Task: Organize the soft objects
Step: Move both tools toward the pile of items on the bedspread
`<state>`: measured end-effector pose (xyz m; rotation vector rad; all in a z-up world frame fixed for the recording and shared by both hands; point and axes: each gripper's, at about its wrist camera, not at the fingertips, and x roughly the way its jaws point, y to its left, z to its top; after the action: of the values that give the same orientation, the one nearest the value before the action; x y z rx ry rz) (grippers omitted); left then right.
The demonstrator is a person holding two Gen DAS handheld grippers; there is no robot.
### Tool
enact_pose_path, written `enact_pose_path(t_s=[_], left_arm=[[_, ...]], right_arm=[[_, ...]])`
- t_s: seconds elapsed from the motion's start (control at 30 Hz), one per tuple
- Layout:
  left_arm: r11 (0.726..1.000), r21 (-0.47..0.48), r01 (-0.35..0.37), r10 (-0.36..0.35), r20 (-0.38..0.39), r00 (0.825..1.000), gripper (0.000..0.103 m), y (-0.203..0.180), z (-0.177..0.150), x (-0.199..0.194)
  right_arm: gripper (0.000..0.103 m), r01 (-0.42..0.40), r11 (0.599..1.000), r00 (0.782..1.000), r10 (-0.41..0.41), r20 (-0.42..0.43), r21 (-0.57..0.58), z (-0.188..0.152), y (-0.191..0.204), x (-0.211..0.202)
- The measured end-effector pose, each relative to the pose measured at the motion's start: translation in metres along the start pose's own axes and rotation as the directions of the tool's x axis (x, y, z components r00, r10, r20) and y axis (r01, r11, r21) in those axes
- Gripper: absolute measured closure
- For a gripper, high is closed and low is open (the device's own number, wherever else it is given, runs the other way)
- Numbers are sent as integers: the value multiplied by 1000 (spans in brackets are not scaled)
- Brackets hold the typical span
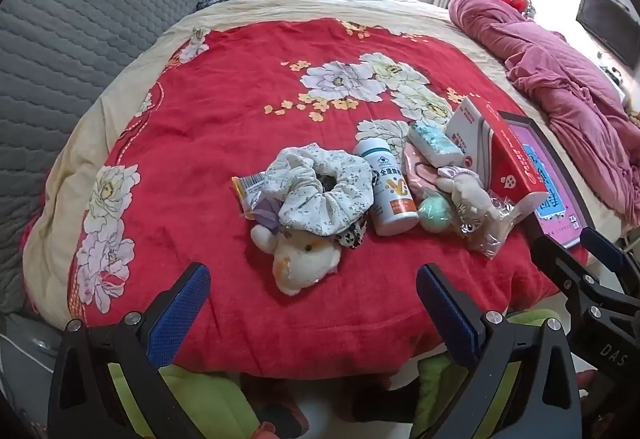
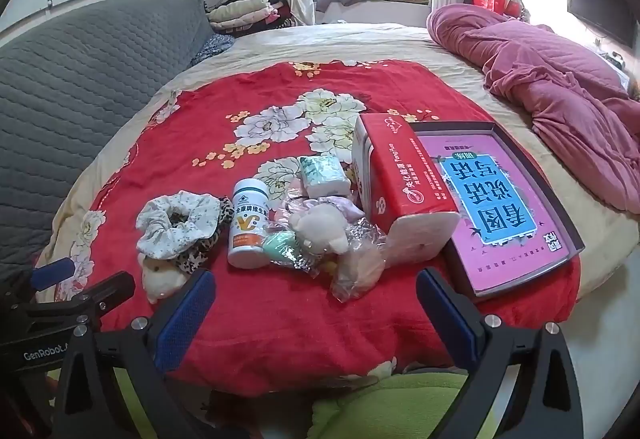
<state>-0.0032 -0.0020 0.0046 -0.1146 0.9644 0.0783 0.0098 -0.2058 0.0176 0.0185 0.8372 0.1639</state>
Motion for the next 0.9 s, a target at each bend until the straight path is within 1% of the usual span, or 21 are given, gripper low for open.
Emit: enact_pose_path(t_s=[0.13,0.9], left_arm=[[1000,-1,0,0,1,1000,0,-1,-1,0],[1000,-15,-2,2,9,1000,0,2,1,-3]], right_arm=[[2,1,1000,1000,-1,7,7,1,-4,-6],[2,5,1000,1000,-5,0,13,-2,-7,-1]])
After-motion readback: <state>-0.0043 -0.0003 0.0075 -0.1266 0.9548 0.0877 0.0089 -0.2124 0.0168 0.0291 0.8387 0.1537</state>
